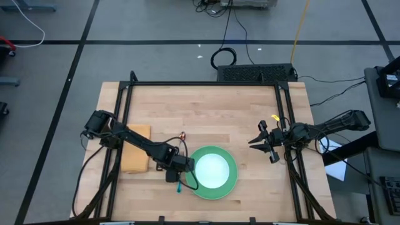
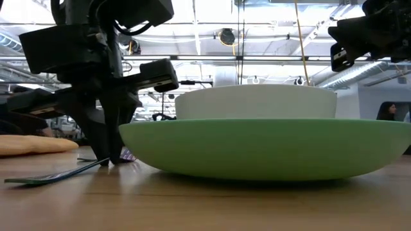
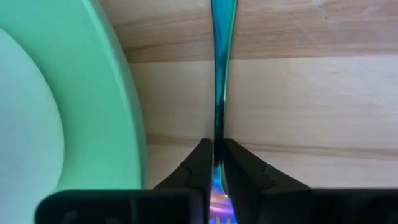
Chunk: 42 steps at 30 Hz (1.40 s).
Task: Set table place
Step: Put the violet fork to the left of the green plate
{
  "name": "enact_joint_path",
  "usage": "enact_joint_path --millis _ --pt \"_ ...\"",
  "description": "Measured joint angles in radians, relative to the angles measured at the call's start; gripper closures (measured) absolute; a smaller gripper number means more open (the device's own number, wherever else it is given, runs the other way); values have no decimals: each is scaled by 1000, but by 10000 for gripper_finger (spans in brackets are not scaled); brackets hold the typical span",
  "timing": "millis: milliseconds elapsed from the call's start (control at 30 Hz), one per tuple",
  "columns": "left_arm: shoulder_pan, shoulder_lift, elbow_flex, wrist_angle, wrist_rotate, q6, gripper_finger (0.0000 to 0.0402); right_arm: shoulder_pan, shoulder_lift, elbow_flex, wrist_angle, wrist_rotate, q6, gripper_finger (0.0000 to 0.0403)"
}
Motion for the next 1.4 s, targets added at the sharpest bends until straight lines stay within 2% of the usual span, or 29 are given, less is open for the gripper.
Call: enact_joint_path --millis 267,667,933,1233,1400 --pt "0 -1 4 -2 2 -17 318 0 0 0 0 0 0 337" --pt "0 2 101 -171 28 -71 316 0 0 0 4 0 8 337" --pt "-10 1 109 -155 20 -81 316 0 0 0 4 0 24 337" --pt "-52 0 109 -119 -121 -101 316 1 0 0 4 -5 49 337" --pt "-90 -55 111 -113 -166 -177 316 1 0 0 4 -7 49 337"
